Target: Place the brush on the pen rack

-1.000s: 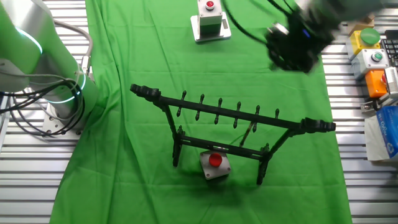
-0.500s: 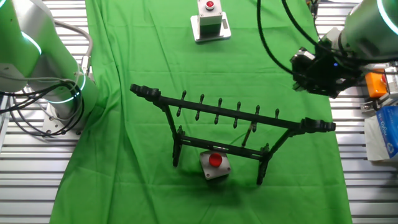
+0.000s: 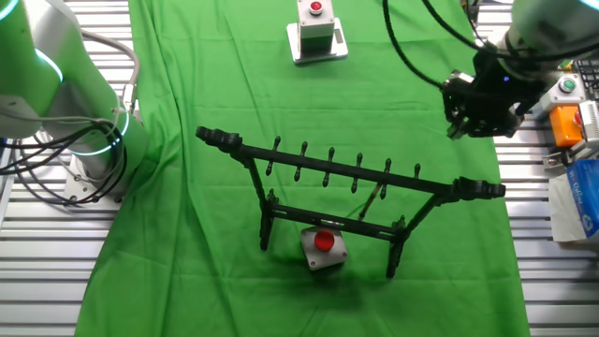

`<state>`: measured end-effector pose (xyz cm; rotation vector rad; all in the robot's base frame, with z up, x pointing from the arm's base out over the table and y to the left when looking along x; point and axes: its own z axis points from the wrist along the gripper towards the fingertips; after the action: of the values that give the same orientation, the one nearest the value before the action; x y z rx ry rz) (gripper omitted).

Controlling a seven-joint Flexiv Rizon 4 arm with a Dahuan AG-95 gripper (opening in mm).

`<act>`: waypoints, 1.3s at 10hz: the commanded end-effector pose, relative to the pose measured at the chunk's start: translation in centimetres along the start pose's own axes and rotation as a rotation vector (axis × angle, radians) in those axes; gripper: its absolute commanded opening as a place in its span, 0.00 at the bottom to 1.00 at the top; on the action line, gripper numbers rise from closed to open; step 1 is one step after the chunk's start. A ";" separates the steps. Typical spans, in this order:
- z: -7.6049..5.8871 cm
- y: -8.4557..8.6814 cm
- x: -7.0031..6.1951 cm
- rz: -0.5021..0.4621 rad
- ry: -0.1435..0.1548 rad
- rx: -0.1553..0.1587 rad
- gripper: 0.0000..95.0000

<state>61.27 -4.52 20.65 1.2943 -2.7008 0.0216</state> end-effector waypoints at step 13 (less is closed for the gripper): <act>2.1 -1.1 -1.3 0.159 -0.055 -0.017 0.00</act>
<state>62.62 -4.39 18.30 1.0967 -2.8198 -0.0220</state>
